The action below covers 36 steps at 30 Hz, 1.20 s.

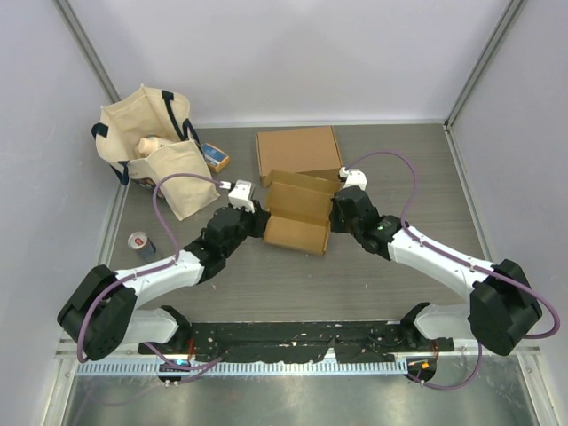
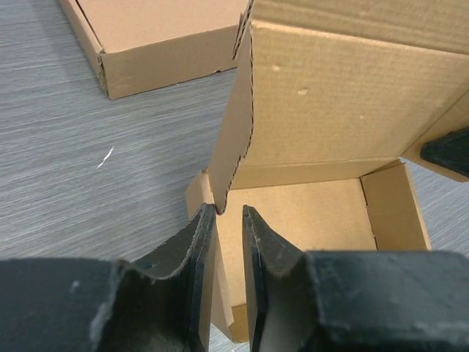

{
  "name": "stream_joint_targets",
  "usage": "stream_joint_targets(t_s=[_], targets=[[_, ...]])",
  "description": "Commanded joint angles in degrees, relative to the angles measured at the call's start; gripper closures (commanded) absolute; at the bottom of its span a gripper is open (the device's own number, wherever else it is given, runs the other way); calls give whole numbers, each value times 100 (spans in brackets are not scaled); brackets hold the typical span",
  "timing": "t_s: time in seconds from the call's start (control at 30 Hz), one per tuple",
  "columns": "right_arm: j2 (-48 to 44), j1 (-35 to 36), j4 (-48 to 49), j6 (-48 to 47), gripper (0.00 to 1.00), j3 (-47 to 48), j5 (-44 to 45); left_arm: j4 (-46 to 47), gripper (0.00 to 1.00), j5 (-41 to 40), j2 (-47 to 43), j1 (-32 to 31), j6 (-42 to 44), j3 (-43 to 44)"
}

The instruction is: Fold the paper box

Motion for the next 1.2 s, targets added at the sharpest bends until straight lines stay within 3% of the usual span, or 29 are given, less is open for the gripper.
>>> stream_joint_targets(t_s=[0.0, 0.13, 0.33, 0.4, 0.53, 0.73, 1.0, 1.1, 1.17], targets=[[-165, 26, 437, -82, 96, 76, -23, 52, 72, -250, 2, -20, 242, 82], [-182, 26, 437, -310, 98, 102, -172, -282, 51, -575, 134, 68, 313, 407], [-358, 26, 270, -864, 98, 67, -734, -380, 33, 215, -155, 639, 23, 259], [-445, 0, 217, -1101, 98, 41, -884, -20, 29, 522, -226, 954, 31, 23], [-569, -62, 121, -1400, 98, -29, -1497, 665, 22, 2188, 280, 1561, 49, 91], [-806, -71, 42, -1611, 98, -74, -1912, 1457, 26, 3432, 1354, 1861, 109, 864], [-841, -62, -3, -1638, 98, -38, -2167, 659, 27, 4117, 1900, 2133, 699, 1892], [-859, -80, 76, -1638, 98, -73, -2194, 403, 34, 4381, 2128, 2186, 752, 2183], [-859, -71, 77, -1647, 98, -56, -2194, 333, 45, 4504, 2208, 2204, 708, 2262]])
